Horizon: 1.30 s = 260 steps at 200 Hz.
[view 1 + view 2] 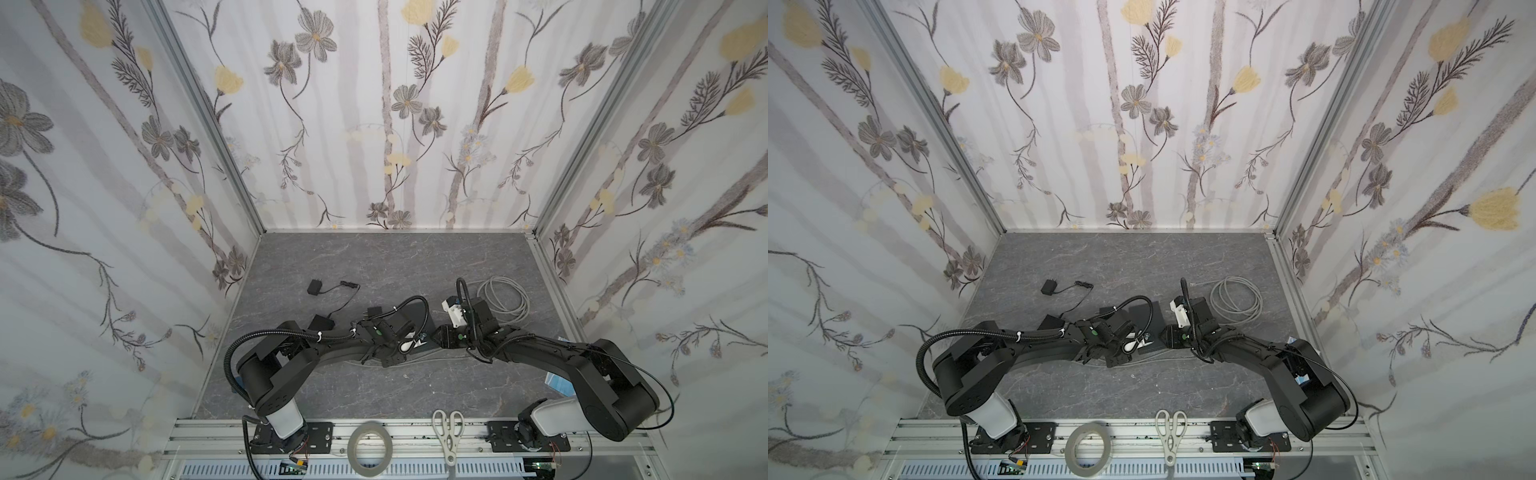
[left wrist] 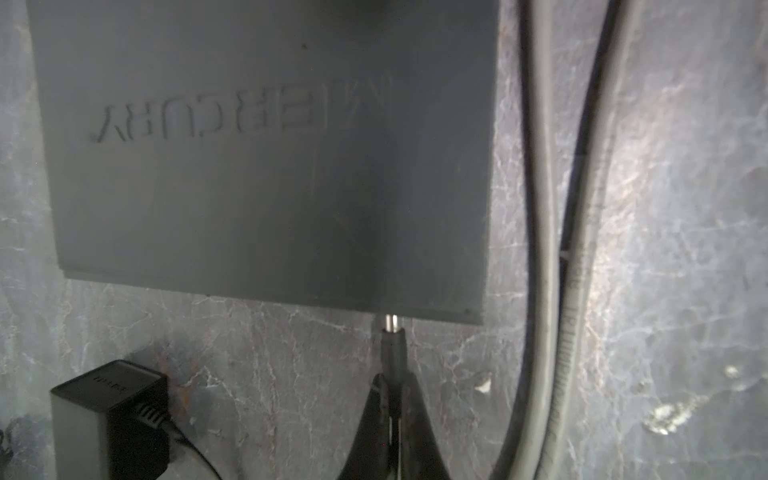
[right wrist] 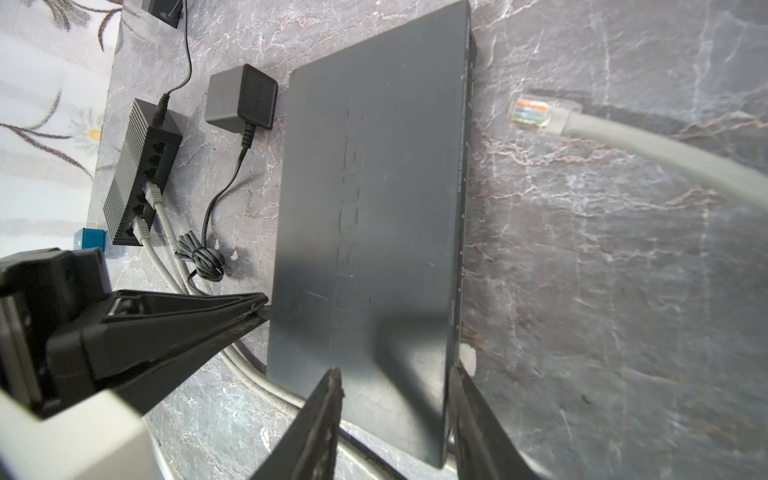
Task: Insert the plug into the switch port
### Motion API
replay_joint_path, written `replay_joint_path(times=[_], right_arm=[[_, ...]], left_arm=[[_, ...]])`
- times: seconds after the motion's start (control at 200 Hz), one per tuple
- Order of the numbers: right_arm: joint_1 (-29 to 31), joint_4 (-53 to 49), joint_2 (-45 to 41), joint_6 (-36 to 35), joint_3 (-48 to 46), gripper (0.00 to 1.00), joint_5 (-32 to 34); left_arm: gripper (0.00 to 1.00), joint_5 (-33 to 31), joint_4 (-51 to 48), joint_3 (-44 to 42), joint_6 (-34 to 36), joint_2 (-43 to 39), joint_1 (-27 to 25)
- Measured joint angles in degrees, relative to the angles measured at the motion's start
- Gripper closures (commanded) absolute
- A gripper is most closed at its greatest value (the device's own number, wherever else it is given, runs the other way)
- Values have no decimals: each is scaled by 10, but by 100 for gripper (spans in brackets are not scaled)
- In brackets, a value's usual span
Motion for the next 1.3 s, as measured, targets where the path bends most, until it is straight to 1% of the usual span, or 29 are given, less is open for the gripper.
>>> replay_joint_path(times=[0.375,0.67,1.299], right_arm=[[19,3,1,4,0,57,19],[20,4,1,6,0,57,13],[22,5,1,6,-1,57,-1]], left_arm=[[100,-6,-12,6,0,2,5],[100,1,-18,6,-2,-25,8],[100,10,-5,-12,-8,-33,19]])
